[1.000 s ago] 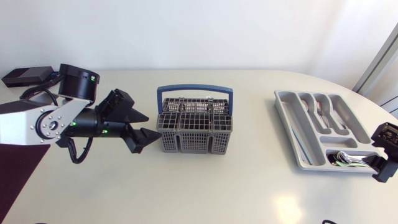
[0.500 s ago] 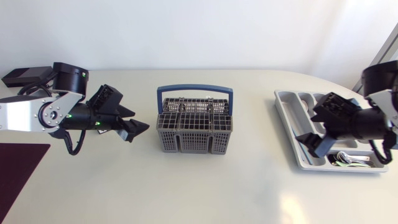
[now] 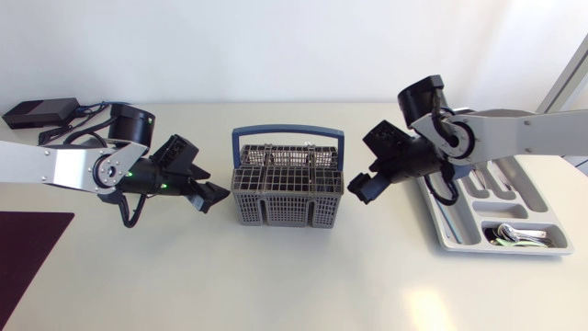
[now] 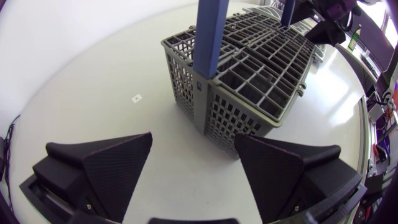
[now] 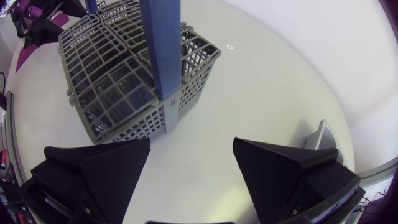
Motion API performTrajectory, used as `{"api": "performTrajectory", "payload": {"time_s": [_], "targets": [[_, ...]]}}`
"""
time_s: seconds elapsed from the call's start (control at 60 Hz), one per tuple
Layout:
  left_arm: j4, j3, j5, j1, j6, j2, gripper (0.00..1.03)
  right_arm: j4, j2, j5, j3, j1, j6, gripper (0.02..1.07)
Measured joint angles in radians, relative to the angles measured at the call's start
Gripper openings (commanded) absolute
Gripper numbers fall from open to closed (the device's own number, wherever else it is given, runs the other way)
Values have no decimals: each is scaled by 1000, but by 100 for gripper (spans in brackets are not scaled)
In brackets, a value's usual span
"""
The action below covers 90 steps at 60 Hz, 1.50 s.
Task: Transfer all utensils from the basket to the drawer tray.
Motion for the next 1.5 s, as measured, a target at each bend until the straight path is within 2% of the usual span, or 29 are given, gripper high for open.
{"api": "performTrajectory", "payload": {"time_s": [0.367, 0.933, 1.033, 1.183, 1.5], "targets": [[7, 8, -11, -15, 3, 14, 92, 22, 88, 55, 58, 41, 51, 98], [8, 9, -27, -26, 4, 14, 92, 23, 92, 69, 63, 40, 51, 98], [7, 9, -26, -22, 4, 14, 96, 34, 89, 80, 58, 37, 52, 98], [7, 8, -26, 23, 4, -32, 98, 54, 17, 84, 2, 7, 51, 102], [7, -42, -25, 139, 3, -213, 98, 66, -196, 91, -112, -49, 50, 102]]}}
